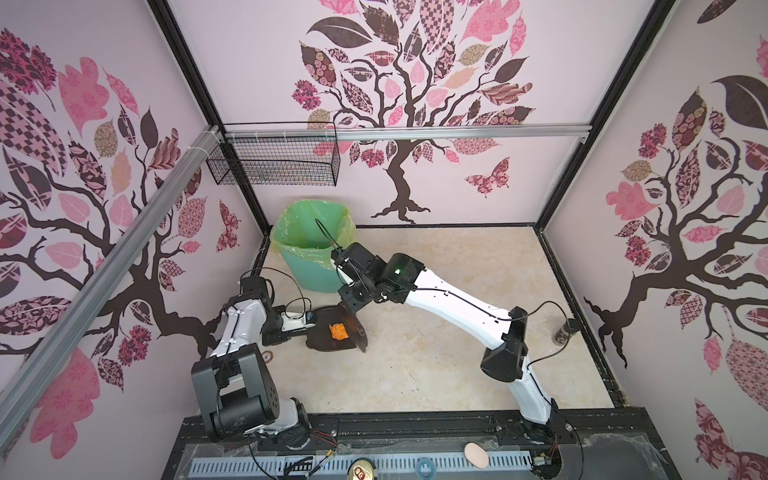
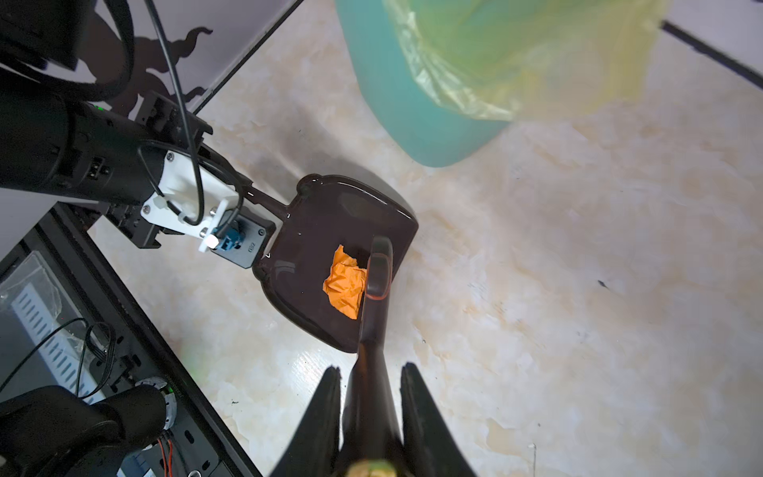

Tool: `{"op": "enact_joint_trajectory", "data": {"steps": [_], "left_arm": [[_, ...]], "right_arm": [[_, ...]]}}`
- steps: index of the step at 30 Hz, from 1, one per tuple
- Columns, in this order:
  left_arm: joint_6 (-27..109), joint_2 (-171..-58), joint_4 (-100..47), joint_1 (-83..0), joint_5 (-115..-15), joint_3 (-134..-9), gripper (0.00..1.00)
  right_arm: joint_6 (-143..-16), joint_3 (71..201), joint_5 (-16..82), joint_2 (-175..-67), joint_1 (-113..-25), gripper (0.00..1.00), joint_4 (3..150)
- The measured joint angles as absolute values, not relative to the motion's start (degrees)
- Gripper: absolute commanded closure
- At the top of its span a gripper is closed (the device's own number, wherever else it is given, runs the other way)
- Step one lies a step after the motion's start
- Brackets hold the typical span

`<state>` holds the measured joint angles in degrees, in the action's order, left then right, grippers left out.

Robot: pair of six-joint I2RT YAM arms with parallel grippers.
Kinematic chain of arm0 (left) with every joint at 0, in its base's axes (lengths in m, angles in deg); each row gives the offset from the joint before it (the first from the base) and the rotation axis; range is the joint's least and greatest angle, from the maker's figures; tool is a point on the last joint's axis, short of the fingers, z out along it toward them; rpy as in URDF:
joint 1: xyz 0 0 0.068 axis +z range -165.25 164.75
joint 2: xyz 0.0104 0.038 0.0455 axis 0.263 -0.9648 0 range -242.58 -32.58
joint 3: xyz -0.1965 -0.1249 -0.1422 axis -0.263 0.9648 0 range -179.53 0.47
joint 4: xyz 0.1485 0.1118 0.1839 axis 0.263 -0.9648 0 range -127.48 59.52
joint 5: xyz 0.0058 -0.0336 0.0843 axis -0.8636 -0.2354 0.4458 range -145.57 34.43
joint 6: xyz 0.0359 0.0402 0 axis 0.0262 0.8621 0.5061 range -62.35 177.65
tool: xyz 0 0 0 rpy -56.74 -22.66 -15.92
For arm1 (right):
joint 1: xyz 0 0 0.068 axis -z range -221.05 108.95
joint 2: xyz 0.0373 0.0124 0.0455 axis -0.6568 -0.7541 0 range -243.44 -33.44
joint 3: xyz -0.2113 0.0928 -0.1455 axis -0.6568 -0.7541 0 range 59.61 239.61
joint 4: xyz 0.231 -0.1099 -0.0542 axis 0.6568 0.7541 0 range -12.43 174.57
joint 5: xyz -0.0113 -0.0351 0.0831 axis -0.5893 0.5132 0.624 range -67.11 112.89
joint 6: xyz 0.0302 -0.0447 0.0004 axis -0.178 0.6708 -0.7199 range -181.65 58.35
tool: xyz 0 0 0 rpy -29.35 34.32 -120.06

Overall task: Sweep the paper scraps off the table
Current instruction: 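Sweep the single orange scrap onto the dustpan with the brush, then lift the dustpan with the left gripper over the green bin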

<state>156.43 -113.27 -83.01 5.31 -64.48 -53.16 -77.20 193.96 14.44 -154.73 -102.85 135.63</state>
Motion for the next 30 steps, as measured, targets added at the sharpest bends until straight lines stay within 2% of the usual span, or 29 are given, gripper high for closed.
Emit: {"op": "enact_joint_trajectory", "data": {"steps": [8,16,24,30], "left_arm": [[153.3,-106.4,-87.6,7.8,-74.9,-53.9,0.97],[152.4,-100.7,-94.2,9.7,-81.6,-60.6,0.98],[154.1,-103.1,-106.5,12.3,-85.3,-79.6,0.98],[155.0,-110.6,-115.6,12.5,-86.2,-92.7,0.98]], "right_arm": [[-80.5,178.3,4.8,-134.4,-102.4,1.0,134.9],[-84.2,158.0,1.1,-116.9,-96.2,1.0,133.1],[-86.5,146.2,0.5,-113.3,-95.1,1.0,131.2],[-87.5,141.8,1.4,-113.3,-95.2,1.0,129.3]]}}
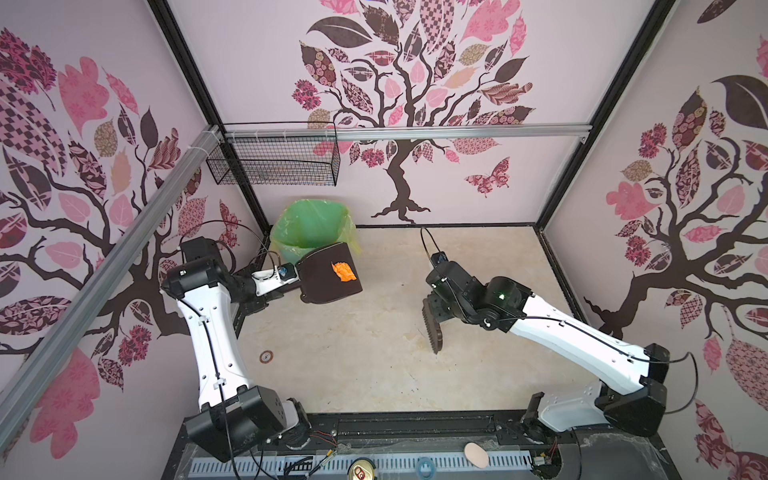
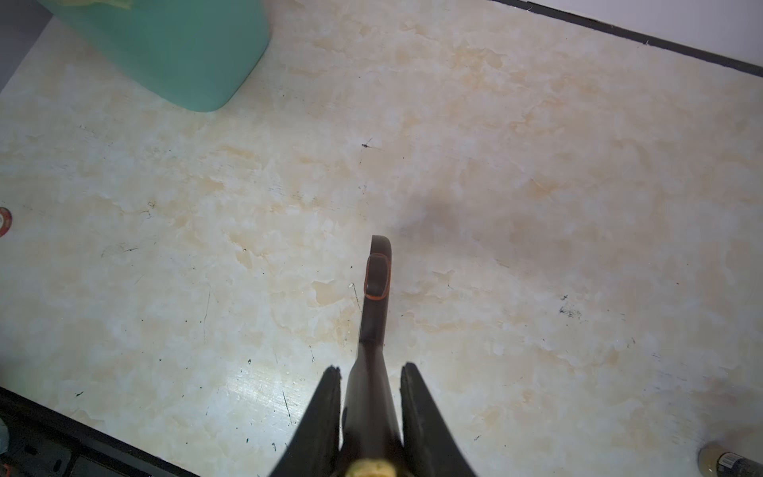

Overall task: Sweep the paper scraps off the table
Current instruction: 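Lift the dustpan with the left gripper over the green bin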

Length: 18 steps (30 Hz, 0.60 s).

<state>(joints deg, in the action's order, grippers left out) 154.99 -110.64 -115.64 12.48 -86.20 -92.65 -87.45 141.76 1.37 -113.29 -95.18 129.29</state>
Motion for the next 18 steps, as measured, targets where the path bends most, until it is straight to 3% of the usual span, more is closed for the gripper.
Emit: {"op": "enact_joint_trajectory", "data": {"steps": [7,18], "left_arm": [[154.7,-125.0,-121.9,12.8,-87.2,-114.9,0.97],[151.6,-143.1,-123.9,13.0,-82.6,-140.1,0.98]], "right_arm": [[-88.3,138.0,2.0,-111.9,-95.2,1.0,127.0],[-90.0,132.2,3.1,-108.0,-95.2,1.0,123.7]]}}
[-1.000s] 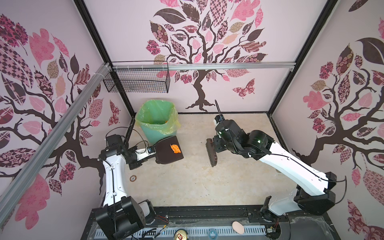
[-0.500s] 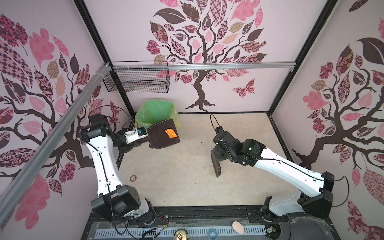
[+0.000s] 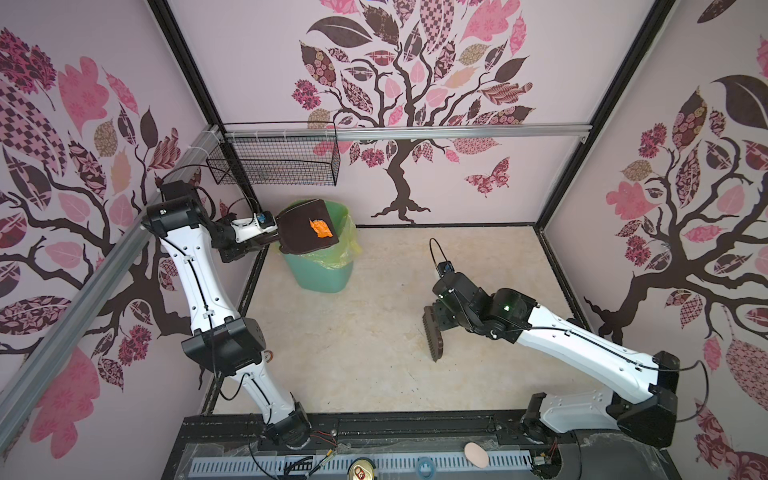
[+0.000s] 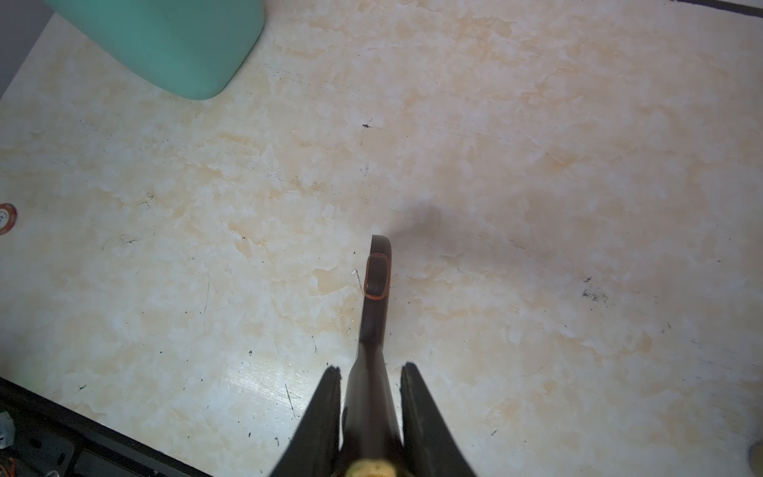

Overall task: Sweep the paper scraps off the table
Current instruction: 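Lift the dustpan with the left gripper over the green bin, then tip the dustpan into the green bin with the left gripper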

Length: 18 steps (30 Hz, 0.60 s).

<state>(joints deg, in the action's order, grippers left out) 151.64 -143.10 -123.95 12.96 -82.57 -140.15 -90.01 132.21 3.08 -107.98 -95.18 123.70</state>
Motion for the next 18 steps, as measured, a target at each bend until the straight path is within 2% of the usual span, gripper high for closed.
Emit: {"op": "enact_joint_trajectory", "data": {"steps": [10,18], "left_arm": [[150.1,-157.0,-124.1,12.8,-75.5,-155.0,0.99],[152.0,-155.7,-123.8,8.7,-67.3,-155.7,1.0]], "right_arm": [[-91.8,127.7,6.7,-107.5,-95.2,1.0,118.4],[-92.3,127.4,7.1,-107.5,-95.2,1.0,117.2]]}}
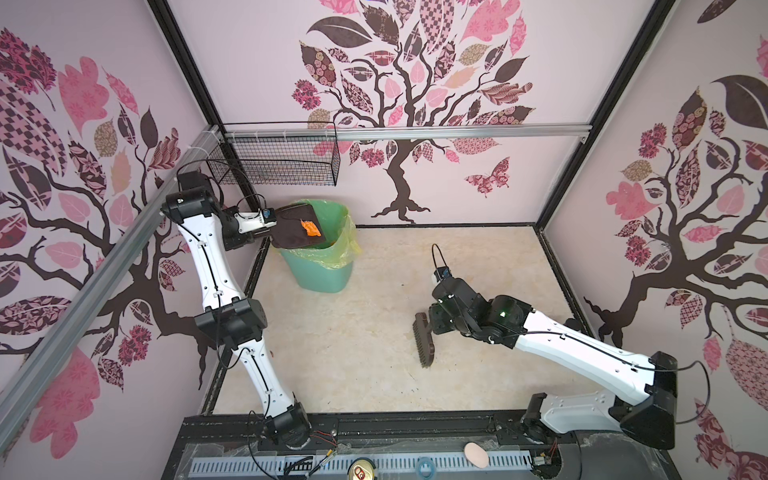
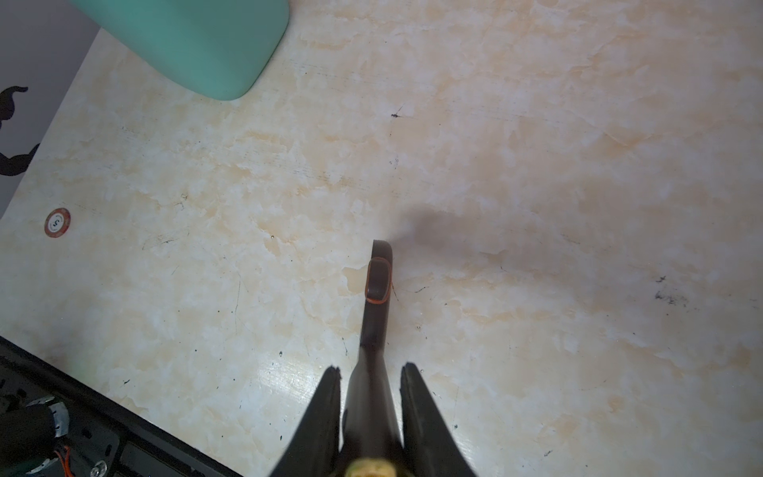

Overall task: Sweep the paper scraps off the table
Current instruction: 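Tip the dustpan into the green bin with the left gripper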

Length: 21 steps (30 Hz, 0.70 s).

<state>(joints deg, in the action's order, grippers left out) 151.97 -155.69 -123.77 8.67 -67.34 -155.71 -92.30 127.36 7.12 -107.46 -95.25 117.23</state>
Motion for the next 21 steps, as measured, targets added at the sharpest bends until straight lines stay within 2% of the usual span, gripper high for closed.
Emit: {"op": "enact_joint_trajectory", "data": {"steps": [7,13,21], "left_arm": [[158.2,-152.5,-118.9,3.2,-57.7,-155.5,1.0],[163.1,-152.3,-114.9,2.3,-51.7,-155.5,1.0],[163.4,-152.3,-113.5,2.4,-52.6,-155.9,1.0]], "right_arm": [[-93.0,125.8,7.8,-106.8,-95.2,1.0,115.1],[-93.2,125.2,8.1,-106.2,-95.2,1.0,114.6],[-93.2,124.8,8.0,-105.9,-95.2,1.0,114.4]]}}
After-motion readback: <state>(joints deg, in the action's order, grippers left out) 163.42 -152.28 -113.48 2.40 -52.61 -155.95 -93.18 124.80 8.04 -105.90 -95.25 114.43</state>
